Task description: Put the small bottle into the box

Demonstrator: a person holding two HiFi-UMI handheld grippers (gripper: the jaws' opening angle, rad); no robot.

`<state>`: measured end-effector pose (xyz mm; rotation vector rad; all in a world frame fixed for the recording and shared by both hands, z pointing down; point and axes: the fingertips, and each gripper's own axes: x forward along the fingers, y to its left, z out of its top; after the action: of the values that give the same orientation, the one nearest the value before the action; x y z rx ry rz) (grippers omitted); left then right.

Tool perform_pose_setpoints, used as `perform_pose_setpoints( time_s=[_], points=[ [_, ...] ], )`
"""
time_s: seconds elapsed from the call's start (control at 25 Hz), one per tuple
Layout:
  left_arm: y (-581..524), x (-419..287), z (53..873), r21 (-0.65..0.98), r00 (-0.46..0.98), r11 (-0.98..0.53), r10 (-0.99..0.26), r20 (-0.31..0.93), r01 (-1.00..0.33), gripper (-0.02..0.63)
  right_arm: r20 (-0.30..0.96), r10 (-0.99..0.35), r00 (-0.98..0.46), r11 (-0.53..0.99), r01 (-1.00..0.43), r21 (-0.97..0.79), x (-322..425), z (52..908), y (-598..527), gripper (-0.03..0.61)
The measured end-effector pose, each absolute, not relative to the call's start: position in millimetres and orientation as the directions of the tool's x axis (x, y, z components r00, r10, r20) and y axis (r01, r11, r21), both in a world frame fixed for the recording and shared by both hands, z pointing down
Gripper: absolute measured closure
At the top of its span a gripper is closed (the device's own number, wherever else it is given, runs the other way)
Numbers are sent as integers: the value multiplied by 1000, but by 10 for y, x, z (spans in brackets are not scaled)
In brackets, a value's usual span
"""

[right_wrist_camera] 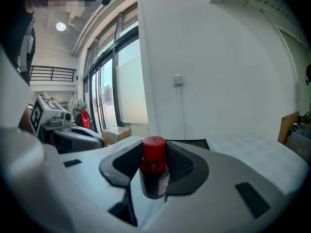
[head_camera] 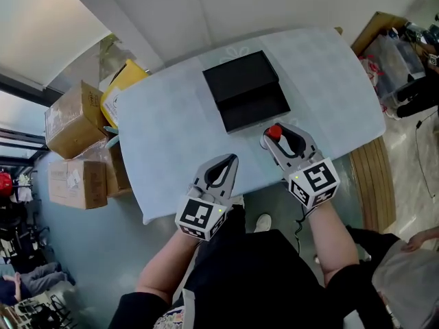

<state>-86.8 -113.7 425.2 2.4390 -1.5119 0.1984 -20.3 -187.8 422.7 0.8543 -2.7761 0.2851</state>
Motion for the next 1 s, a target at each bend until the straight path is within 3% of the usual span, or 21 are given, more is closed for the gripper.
perform_pose_setpoints(
  time_s=[1.0],
  points=[
    [-1879, -1458, 4822, 221, 419, -363, -849, 323, -905, 605, 428, -482, -764, 819, -567, -91, -918, 5402, -3087, 425]
  ],
)
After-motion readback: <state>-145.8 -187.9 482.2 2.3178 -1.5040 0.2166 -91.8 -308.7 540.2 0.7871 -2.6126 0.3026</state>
